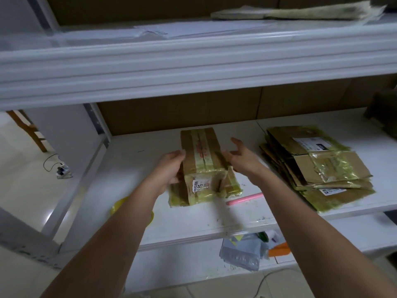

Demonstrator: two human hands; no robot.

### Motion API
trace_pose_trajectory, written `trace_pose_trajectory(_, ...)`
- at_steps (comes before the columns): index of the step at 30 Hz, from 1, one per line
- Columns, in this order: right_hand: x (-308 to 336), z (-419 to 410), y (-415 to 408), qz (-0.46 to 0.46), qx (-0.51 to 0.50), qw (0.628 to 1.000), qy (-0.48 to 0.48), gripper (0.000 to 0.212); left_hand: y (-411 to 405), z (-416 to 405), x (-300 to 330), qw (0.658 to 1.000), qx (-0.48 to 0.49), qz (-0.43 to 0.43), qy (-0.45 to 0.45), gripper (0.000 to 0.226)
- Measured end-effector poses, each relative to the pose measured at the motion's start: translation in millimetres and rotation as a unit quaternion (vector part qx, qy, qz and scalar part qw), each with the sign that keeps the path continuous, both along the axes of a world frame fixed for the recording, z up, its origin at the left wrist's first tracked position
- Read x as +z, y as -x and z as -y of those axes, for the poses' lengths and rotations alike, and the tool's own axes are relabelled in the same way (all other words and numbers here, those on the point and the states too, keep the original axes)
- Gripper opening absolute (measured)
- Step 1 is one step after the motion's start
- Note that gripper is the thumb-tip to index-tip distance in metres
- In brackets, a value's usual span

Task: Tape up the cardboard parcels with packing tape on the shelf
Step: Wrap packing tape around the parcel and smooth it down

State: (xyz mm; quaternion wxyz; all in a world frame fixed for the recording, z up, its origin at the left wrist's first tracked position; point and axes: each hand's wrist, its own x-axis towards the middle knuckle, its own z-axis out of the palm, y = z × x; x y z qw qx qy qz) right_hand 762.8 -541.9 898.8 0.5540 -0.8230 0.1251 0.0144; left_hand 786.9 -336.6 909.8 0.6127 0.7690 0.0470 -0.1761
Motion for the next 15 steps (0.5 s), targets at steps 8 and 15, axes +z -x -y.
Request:
trace_pose_trajectory(8, 12.9, 0.5, 10.0, 0.071, 0.026, 0.992, -0.105, 0.102, -1.9, -10.0, 2.0, 0.982, -0.005, 0.137, 0.128, 0.056)
trace_pose_trajectory(15, 9.4, -11.1, 27.9, 0.050, 0.103, 0.989, -0.098, 0.095, 7.6, -14.4, 5.5, 0.989, -0.047, 0.070, 0.120, 0.041)
